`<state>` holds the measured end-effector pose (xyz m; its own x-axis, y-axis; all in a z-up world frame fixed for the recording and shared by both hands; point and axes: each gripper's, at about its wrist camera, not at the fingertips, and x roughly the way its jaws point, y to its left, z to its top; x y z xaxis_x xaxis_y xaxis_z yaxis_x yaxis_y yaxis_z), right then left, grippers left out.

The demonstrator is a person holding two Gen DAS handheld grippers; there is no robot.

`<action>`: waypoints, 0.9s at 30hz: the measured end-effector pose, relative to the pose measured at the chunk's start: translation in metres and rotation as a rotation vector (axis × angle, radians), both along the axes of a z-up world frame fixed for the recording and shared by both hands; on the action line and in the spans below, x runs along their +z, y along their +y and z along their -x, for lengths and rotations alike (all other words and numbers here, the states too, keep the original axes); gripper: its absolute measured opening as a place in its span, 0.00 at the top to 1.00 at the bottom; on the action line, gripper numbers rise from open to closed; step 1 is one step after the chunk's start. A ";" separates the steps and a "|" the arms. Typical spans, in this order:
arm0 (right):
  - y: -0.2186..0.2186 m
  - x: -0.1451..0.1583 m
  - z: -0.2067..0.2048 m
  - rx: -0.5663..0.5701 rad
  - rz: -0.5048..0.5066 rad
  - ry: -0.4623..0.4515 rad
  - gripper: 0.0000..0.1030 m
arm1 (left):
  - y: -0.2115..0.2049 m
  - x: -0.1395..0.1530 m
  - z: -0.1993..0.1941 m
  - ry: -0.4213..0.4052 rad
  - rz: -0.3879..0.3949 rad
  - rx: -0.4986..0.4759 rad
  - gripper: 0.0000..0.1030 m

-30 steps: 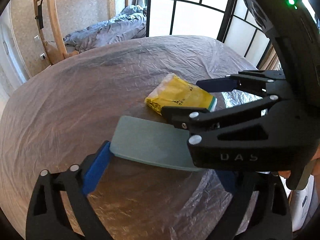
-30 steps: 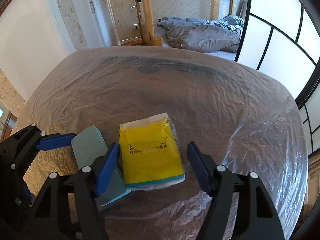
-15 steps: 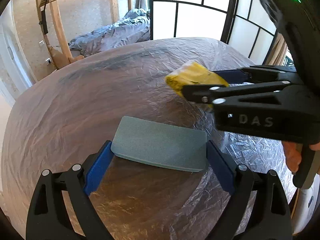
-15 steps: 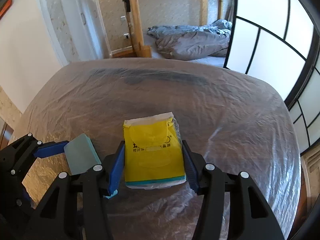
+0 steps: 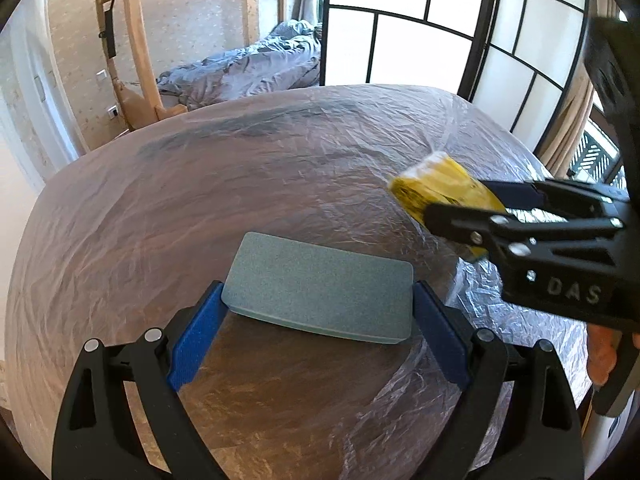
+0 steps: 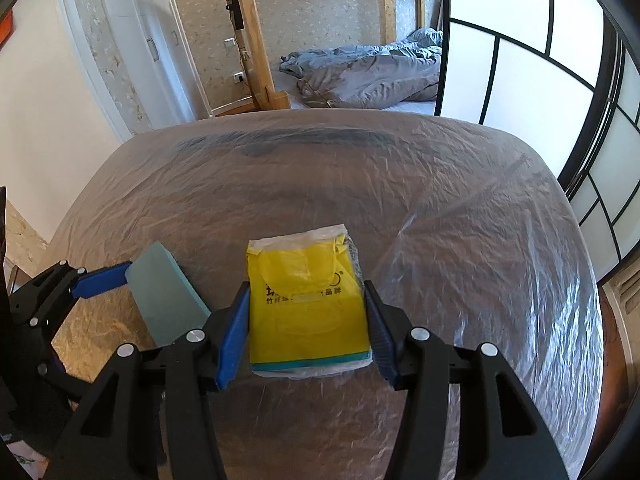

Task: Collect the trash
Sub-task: 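Carry the teal box and yellow packet with both tools over the white bin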

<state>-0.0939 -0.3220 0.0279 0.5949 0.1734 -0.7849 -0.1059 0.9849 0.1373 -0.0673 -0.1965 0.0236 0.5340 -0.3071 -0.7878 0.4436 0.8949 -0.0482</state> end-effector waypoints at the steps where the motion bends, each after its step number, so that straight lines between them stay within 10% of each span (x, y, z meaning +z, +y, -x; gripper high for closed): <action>1: -0.002 0.000 0.002 0.000 -0.002 0.000 0.49 | 0.002 0.001 0.000 -0.002 0.003 0.005 0.10; 27: -0.022 0.008 0.091 0.000 -0.067 -0.019 0.49 | 0.024 0.010 0.051 -0.030 0.003 0.122 0.10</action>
